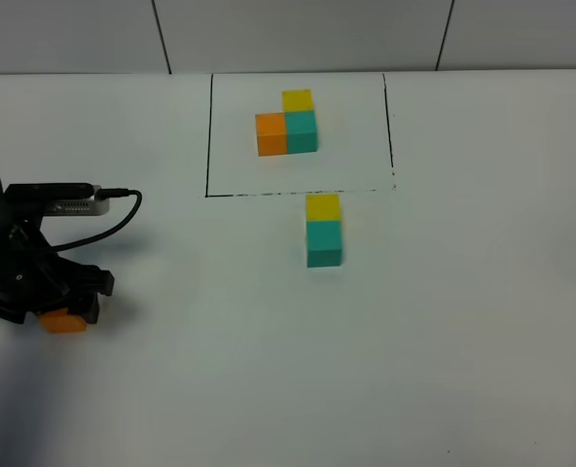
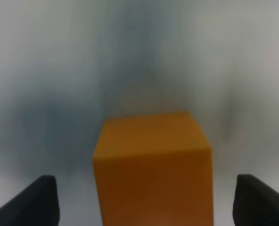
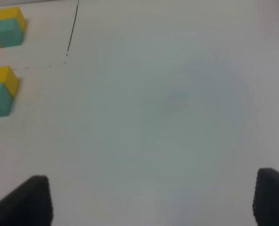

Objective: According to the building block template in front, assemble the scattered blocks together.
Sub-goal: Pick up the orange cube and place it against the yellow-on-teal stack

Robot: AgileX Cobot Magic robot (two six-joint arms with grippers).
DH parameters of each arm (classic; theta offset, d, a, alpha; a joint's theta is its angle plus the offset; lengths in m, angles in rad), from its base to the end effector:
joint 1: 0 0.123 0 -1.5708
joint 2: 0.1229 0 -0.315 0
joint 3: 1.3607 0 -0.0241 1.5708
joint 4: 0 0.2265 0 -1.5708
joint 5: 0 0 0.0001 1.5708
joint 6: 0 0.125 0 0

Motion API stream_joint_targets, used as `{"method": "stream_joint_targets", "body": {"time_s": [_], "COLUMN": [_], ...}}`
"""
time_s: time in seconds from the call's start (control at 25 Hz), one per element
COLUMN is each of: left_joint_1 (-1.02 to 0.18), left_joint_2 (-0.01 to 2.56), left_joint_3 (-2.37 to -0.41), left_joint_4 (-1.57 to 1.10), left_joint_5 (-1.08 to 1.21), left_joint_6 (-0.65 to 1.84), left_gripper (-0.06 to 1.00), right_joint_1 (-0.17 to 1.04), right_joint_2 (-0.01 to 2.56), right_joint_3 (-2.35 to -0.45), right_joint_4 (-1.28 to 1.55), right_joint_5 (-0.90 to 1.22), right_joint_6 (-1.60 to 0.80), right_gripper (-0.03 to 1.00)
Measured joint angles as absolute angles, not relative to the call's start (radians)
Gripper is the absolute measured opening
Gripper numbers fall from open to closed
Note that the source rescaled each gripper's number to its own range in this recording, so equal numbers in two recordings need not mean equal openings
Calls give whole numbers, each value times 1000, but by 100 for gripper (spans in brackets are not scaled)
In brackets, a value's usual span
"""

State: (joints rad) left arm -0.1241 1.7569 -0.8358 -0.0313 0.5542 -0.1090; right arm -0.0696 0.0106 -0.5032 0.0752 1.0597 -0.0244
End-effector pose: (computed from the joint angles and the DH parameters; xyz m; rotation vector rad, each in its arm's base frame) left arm 0.2860 -0.0378 0.1486 -0.0148 2.9617 -0.0594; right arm -0.0246 0.0099 0.2516 0.0432 2.0481 0.0316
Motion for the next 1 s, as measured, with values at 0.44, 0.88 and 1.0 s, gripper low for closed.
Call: {"method": "stream_joint_targets", "body": {"time_s": [0.44, 0.88, 1.0], "left_joint_1": [-124, -176, -250], "left_joint_2": [1759, 1765, 1767], "left_joint_3": [-836, -978, -1057], "left_joint_4": [-31, -23, -43], "left_joint_5": [547, 696, 750], "left_joint_6": [-109, 293, 546], "left_gripper": [1, 1, 1], "right_joint_1": [-70, -70, -70], "right_joint_2": [11, 11, 11], "right_joint_3": [-503, -503, -503], "right_joint_4": [75, 75, 75], "right_joint_5": [1060, 1060, 1060], "right_joint_6": [-24, -24, -24], "right_gripper": [74, 74, 74]}}
